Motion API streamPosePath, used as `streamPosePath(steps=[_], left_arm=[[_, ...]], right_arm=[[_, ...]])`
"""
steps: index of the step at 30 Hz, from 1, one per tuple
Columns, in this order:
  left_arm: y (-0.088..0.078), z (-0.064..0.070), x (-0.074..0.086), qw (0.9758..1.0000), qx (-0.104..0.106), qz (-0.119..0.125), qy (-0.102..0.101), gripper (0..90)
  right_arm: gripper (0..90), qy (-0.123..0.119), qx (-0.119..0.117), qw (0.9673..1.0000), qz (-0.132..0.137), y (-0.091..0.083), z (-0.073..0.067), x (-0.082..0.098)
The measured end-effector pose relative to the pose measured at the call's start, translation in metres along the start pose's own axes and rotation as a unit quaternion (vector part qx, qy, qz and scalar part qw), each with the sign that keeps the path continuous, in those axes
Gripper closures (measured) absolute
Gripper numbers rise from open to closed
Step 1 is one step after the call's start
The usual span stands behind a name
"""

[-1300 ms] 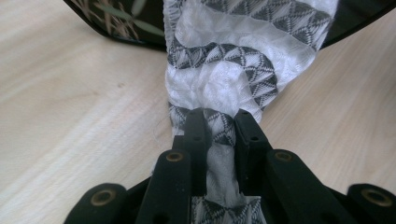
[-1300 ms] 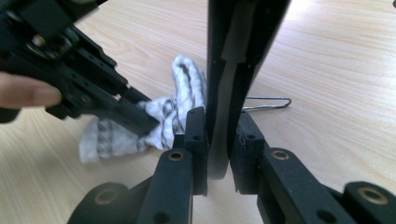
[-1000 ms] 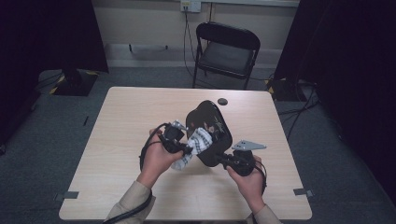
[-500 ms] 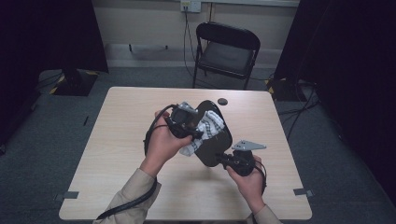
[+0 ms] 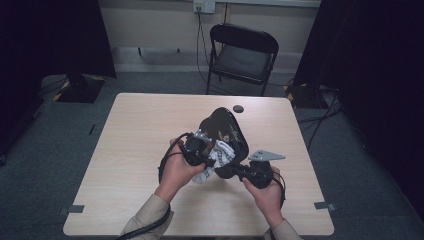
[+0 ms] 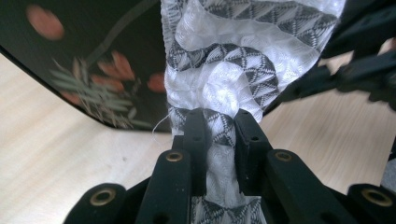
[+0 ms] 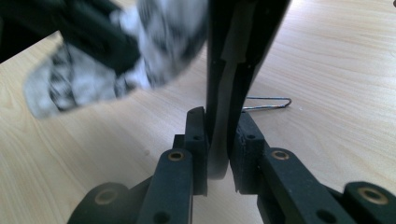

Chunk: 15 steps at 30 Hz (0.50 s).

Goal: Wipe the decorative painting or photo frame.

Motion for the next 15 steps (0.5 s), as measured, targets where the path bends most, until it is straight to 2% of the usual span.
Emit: streamPosePath(steps=[10,15], left_arm=[[0.026,0.002,0.026,0.9997,0.009,-0.016,-0.014,77.5],[0.039,0.000,0.042,0.9993,0.007,-0.036,-0.012,77.5]], right_arm=[[78.9,0.000,-0.001,1.0000,0.000,0.000,0.000,0.000],[78.9,0.000,0.000,1.0000,-0.002,0.000,0.000,0.000]])
Point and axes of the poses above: each handheld gripper's, and its own axes: y roughly forward along the jaws, x roughly out of its underside, z roughly to its right, the point moved 9 cm from there along y, roughly forward along the jaws, and after that the axes turned 7 degrees about -x, right-handed, at the moved point
